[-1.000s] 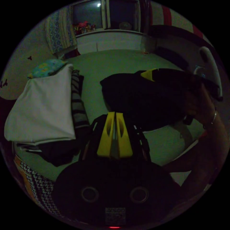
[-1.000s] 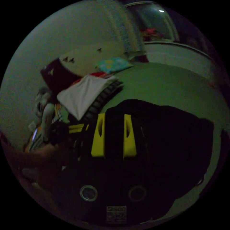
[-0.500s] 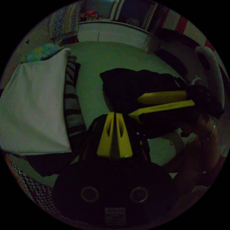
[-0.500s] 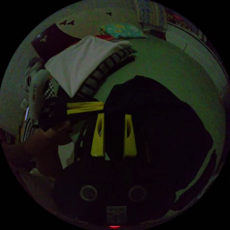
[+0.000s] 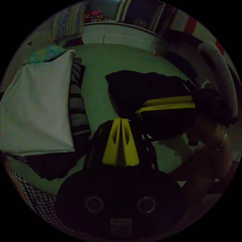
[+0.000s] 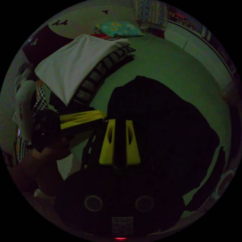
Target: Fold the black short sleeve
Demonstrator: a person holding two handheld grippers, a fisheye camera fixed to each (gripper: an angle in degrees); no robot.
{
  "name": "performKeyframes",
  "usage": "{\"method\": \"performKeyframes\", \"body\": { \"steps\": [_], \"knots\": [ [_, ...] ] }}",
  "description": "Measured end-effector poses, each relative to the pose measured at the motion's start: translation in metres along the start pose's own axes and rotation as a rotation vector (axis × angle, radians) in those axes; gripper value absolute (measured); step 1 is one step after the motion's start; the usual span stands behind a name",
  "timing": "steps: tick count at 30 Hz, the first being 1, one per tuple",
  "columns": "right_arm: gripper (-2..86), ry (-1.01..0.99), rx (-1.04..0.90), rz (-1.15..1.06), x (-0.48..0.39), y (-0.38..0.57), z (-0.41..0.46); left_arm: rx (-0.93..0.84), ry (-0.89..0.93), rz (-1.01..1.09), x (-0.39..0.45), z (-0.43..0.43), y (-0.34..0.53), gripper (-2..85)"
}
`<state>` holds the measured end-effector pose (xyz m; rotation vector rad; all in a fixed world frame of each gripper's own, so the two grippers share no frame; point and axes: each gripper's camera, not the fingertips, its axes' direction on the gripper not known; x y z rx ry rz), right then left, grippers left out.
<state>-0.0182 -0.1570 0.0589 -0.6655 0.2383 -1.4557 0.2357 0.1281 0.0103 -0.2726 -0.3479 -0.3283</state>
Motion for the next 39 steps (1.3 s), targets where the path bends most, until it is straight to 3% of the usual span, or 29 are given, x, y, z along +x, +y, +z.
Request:
{"method": "performKeyframes", "body": {
  "steps": [6,16,33,39],
  "knots": [
    [1.0,0.044,0.012,-0.013,0.001,-0.002,-0.001,0.004,-0.014,0.016,-0.017,0.000,-0.010,0.3],
    [-1.4,-0.099,0.081,0.097,0.035,0.003,-0.032,0.004,0.045,-0.038,-0.054,-0.003,-0.026,4.9],
    [-1.4,0.182,0.483,0.708,0.150,0.092,-0.145,-0.008,0.216,-0.051,-0.077,-0.020,-0.060,14.1],
    [1.5,0.194,0.423,0.672,0.153,0.099,-0.159,0.010,0.211,-0.060,-0.076,-0.038,-0.075,15.9]
  ]
}}
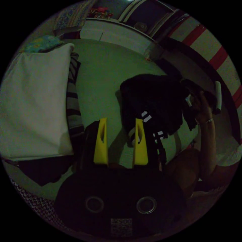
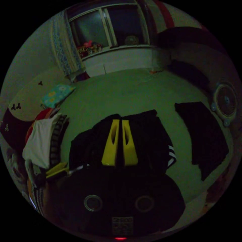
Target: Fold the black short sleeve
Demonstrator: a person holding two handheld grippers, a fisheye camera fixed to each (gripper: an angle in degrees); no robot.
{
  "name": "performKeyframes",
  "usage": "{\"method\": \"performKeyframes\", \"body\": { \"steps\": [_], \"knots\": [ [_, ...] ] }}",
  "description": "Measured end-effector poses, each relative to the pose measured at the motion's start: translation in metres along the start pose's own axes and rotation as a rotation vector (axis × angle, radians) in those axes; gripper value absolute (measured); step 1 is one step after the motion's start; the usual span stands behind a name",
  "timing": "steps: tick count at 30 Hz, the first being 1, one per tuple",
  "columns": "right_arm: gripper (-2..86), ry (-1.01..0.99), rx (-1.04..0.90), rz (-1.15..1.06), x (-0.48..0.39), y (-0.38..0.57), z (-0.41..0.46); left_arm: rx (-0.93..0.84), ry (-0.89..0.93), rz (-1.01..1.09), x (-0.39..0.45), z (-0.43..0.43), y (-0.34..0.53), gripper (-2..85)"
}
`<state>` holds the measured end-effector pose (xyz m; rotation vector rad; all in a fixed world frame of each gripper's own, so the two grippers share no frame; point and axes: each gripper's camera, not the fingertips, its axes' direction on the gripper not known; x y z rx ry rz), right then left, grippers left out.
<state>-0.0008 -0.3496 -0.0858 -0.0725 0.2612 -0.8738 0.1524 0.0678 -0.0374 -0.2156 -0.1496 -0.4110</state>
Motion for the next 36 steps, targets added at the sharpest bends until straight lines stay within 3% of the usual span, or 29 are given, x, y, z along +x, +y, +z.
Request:
{"method": "performKeyframes", "body": {
  "steps": [6,13,17,20,25,29,32,36],
  "knots": [
    [13.6,-0.023,-0.065,-0.136,-0.012,0.000,-0.012,0.024,0.008,0.006,0.011,-0.020,-0.014,16.9],
    [19.4,-0.027,-0.142,-0.172,-0.005,0.001,-0.024,-0.027,0.131,0.057,0.032,-0.034,-0.035,22.8],
    [21.1,-0.155,-0.291,-0.180,0.000,0.000,-0.018,-0.125,0.127,0.115,0.058,-0.026,-0.047,23.5],
    [21.5,-0.132,-0.382,-0.248,-0.007,0.003,-0.015,-0.132,0.041,0.161,0.079,-0.030,-0.055,22.0],
    [18.4,-0.006,-0.518,-0.329,-0.016,0.014,-0.005,-0.142,0.046,0.144,0.098,-0.042,-0.069,9.0],
    [10.0,0.089,-0.542,-0.365,-0.018,0.018,-0.008,-0.129,0.050,0.165,0.118,-0.054,-0.082,5.1],
    [1.0,0.081,-0.479,-0.343,-0.012,0.016,-0.024,-0.130,-0.009,0.203,0.138,-0.062,-0.089,4.0],
    [-1.1,-0.020,-0.316,-0.282,0.001,0.016,-0.068,-0.116,-0.096,0.266,0.165,-0.077,-0.095,3.2]
  ]
}}
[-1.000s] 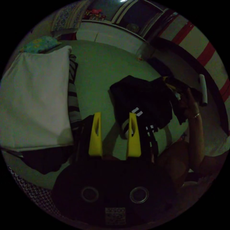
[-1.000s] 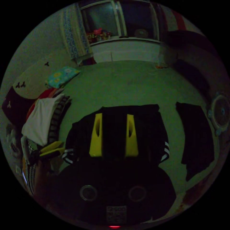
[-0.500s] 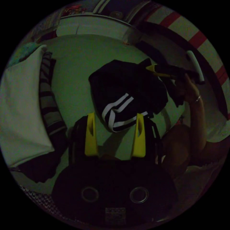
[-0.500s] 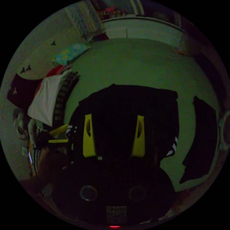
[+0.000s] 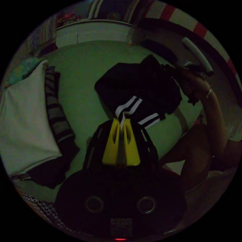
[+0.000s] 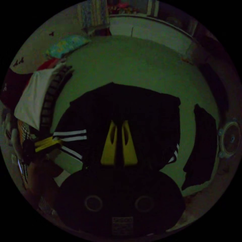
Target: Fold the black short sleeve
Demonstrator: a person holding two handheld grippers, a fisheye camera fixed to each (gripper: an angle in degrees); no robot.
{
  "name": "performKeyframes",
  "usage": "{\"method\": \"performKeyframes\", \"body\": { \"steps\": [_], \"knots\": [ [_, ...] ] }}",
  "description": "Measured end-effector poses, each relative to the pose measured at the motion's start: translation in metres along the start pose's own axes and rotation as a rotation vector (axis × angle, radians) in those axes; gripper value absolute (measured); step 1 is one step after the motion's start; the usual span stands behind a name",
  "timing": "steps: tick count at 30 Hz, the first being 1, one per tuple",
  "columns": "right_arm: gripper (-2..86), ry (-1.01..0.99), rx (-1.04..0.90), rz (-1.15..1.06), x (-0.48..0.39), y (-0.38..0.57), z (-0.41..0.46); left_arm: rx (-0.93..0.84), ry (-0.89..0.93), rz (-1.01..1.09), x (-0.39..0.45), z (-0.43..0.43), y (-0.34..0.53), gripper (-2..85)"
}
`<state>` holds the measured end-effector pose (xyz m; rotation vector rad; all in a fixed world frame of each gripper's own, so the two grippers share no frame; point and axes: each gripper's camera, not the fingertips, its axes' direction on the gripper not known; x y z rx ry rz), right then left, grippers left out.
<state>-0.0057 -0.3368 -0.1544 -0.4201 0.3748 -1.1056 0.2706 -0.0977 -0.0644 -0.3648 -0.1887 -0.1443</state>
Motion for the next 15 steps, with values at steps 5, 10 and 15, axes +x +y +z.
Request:
{"method": "performKeyframes", "body": {
  "steps": [5,10,15],
  "knots": [
    [-1.2,-0.017,0.115,0.008,0.003,0.031,-0.058,0.024,-0.096,-0.083,0.019,-0.047,-0.010,2.6],
    [-1.3,-0.081,0.221,-0.012,0.014,0.045,-0.146,0.039,-0.252,-0.064,0.035,-0.127,-0.049,2.1],
    [-1.4,0.030,0.332,0.007,0.048,0.043,-0.235,0.045,-0.433,-0.064,0.045,-0.206,-0.116,1.8]
  ]
}}
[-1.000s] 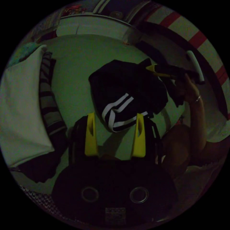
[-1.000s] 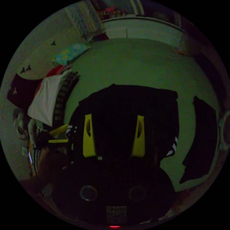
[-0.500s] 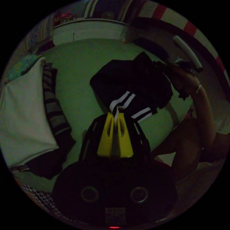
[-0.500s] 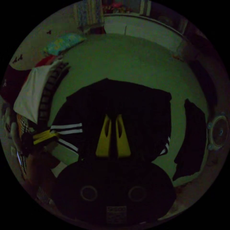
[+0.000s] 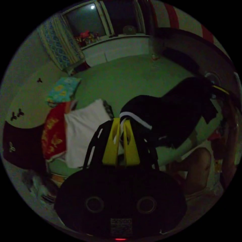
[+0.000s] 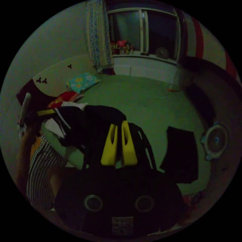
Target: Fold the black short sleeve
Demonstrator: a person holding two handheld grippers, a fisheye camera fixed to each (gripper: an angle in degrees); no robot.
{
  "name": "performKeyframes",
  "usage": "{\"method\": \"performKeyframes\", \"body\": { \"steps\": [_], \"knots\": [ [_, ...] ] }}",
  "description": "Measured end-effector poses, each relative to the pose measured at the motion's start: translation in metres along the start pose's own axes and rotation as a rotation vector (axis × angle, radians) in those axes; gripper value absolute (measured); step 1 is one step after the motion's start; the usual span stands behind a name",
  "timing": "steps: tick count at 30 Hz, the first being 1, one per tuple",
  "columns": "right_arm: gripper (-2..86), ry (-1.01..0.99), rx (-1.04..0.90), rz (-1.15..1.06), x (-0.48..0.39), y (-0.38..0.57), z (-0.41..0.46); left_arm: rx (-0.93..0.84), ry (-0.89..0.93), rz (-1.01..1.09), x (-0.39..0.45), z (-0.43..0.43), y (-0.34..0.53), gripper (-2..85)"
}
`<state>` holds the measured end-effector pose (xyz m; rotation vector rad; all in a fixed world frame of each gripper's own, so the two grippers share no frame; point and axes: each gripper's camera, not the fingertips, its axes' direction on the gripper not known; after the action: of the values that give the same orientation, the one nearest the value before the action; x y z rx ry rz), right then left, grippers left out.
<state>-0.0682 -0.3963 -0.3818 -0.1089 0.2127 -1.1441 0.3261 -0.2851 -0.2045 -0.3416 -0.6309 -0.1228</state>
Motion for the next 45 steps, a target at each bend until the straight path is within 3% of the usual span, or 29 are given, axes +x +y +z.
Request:
{"method": "performKeyframes", "body": {
  "steps": [4,8,13,20,27,32,35,38,39,42,45],
  "knots": [
    [-1.5,-0.011,-0.003,0.078,0.040,-0.014,-0.020,0.039,-0.101,-0.078,-0.016,-0.044,-0.087,2.2],
    [-1.3,-0.011,-0.138,0.208,0.087,-0.008,0.011,0.114,-0.026,-0.163,-0.002,-0.047,-0.164,4.7],
    [1.0,0.074,-0.389,0.304,0.137,0.039,0.096,-0.100,0.137,-0.176,0.040,0.021,-0.196,12.9],
    [5.9,0.084,-0.490,0.205,0.156,0.114,0.128,-0.242,0.232,-0.137,0.057,0.090,-0.164,18.5],
    [17.4,-0.293,-0.425,-0.205,0.090,0.159,0.103,-0.204,0.400,0.092,0.091,0.081,-0.084,20.6],
    [17.0,-0.317,-0.403,-0.383,0.028,0.183,0.115,-0.214,0.501,0.018,0.099,0.083,-0.019,19.4],
    [13.5,-0.066,-0.414,-0.431,0.002,0.191,0.136,-0.221,0.485,-0.039,0.089,0.080,-0.001,18.3],
    [6.2,-0.013,-0.437,-0.396,-0.005,0.178,0.137,-0.195,0.441,-0.067,0.078,0.067,0.009,18.0],
    [0.8,-0.031,-0.442,-0.343,-0.003,0.170,0.133,-0.186,0.433,-0.070,0.076,0.064,0.010,17.8],
    [-0.4,-0.280,-0.411,-0.262,-0.008,0.149,0.102,-0.132,0.387,-0.081,0.067,0.046,0.016,17.1],
    [0.5,-0.405,-0.354,-0.328,-0.036,0.139,0.058,-0.082,0.363,-0.091,0.058,0.029,0.021,16.7]
  ]
}}
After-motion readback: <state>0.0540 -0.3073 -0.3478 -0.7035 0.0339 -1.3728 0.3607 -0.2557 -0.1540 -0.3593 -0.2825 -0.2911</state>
